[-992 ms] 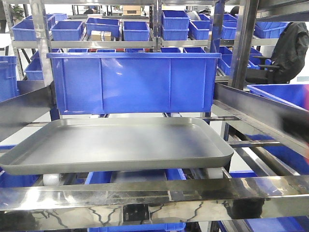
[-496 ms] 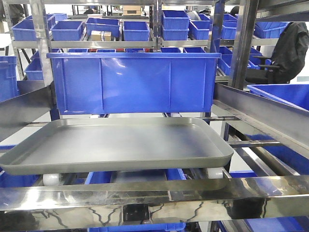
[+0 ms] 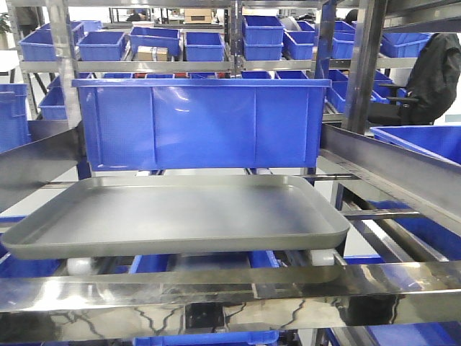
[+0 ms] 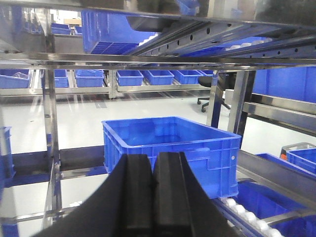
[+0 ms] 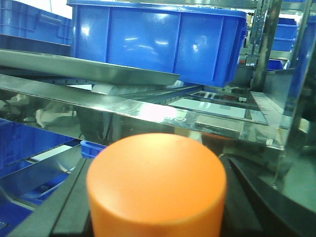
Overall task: Grab orange capacitor from left shelf to right conveyor
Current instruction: 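Lift the orange cylinder off the tray with the right gripper, then drive the base to the round green conveyor holding the cylinder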
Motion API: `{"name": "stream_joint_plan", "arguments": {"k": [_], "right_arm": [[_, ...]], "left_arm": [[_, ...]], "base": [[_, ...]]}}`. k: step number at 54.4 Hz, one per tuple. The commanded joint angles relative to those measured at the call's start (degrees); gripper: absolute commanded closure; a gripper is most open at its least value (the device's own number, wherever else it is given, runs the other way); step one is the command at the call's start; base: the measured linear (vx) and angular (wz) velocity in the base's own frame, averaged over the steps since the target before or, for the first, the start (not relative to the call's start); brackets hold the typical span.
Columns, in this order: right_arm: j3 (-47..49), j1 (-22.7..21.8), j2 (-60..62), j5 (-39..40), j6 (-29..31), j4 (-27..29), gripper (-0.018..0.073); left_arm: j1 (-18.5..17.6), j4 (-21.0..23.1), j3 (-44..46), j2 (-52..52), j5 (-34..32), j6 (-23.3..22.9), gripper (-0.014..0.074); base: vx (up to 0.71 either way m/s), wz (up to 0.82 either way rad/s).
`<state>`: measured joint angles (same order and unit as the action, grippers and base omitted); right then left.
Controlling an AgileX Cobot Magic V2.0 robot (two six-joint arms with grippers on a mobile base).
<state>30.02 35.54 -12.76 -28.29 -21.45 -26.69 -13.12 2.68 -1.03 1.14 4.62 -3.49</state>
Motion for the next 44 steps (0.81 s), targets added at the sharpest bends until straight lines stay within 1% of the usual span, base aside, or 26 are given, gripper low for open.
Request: {"name": "stream_joint_plan", "arguments": {"k": [1, 18, 44], "right_arm": [[1.6, -0.2, -0.6, 4.9, -0.1, -1.6, 0.0567], [1.6, -0.2, -0.6, 5.0, -0.1, -1.6, 0.0567], [1.6, -0.2, -0.6, 5.0, -0.1, -1.6, 0.0567]], "left_arm": [[-0.4, 0.3, 1.7, 0.3, -4.6, -0.3, 0.0603], [-0.4, 0.3, 1.7, 0.3, -4.6, -0.3, 0.0603], [-0.4, 0.3, 1.7, 0.3, -4.6, -0.3, 0.0603]], "base": [[-0.01, 0.05], [-0.05, 0.21], [-0.12, 0.45]]}}
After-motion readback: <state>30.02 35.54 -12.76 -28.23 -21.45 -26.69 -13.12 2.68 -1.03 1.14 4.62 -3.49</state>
